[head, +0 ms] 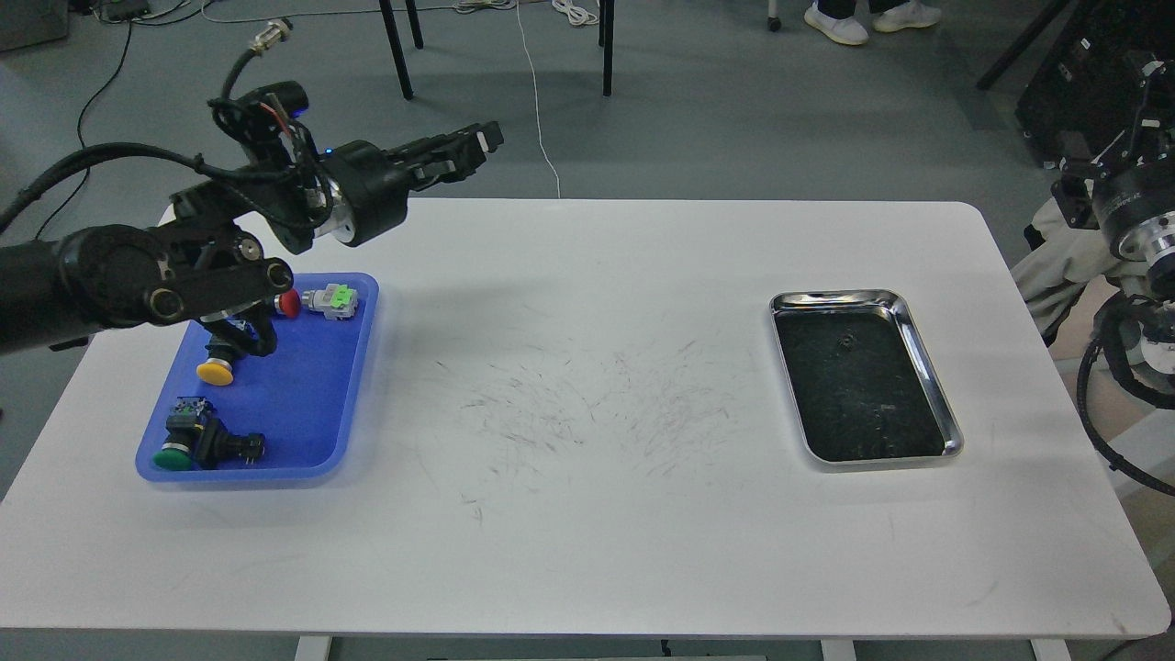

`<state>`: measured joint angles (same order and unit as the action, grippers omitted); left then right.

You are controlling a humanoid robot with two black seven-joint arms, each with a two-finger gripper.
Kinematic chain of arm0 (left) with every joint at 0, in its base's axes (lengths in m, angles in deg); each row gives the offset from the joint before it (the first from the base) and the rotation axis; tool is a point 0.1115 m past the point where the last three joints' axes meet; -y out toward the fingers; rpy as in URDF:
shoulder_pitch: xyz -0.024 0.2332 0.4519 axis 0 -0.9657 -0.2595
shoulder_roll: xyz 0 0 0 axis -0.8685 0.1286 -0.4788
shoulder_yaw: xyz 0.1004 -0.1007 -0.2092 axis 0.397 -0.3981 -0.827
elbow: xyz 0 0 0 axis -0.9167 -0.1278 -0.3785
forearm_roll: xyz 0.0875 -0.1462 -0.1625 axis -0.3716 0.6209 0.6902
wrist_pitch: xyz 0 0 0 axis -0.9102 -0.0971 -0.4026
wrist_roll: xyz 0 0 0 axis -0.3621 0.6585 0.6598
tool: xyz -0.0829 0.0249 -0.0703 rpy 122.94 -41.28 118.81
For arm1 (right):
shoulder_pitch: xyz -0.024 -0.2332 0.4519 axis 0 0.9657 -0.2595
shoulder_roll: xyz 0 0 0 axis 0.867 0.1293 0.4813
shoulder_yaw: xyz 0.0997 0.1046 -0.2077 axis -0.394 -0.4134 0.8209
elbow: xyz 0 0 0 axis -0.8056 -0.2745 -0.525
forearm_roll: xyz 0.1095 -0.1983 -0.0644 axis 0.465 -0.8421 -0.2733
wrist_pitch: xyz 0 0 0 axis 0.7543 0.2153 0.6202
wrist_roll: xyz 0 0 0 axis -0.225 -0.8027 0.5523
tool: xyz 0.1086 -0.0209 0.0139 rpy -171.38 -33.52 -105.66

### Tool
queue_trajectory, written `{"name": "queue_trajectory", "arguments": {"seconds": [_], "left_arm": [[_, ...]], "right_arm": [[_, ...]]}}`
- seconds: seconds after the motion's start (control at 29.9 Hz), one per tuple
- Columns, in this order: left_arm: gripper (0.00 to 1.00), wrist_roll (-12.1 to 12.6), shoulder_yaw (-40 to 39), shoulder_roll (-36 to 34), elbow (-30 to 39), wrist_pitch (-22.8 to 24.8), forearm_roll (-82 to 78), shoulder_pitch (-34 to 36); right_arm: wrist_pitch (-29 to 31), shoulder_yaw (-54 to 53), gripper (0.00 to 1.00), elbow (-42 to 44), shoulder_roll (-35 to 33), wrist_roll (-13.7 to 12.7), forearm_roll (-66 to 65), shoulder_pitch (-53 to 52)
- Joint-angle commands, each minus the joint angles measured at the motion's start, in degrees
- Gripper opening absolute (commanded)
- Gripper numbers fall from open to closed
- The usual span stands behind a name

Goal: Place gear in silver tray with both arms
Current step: 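Lift the black gear out of the blue tray with the left gripper, then carry the black gear across the table toward the silver tray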

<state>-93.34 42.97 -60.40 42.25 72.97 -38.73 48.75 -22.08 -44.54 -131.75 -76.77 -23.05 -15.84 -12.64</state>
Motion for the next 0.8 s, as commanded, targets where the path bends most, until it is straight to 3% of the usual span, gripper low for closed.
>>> {"name": "queue_trajectory", "arguments": {"seconds": [0.0, 0.37, 0.77], "left_arm": [[0.09, 0.0, 0.6, 4.9, -0.5, -1.0, -5.0, -0.1], [0.08, 0.0, 13.4, 22.8, -3.7, -9.1, -15.0, -0.3], [0.09, 0.0, 14.8, 23.6, -14.4, -7.5, -14.2, -9.5]], "right_arm": [[0.1, 0.3, 0.96, 0.2, -0.1, -0.1, -0.1, -0.1], [0.2, 0.9, 0.96, -0.2, -1.8, -0.3, -0.1, -0.2], [0.2, 1.4, 0.96, -0.6, -3.3, -1.1, -0.9, -1.0]]}}
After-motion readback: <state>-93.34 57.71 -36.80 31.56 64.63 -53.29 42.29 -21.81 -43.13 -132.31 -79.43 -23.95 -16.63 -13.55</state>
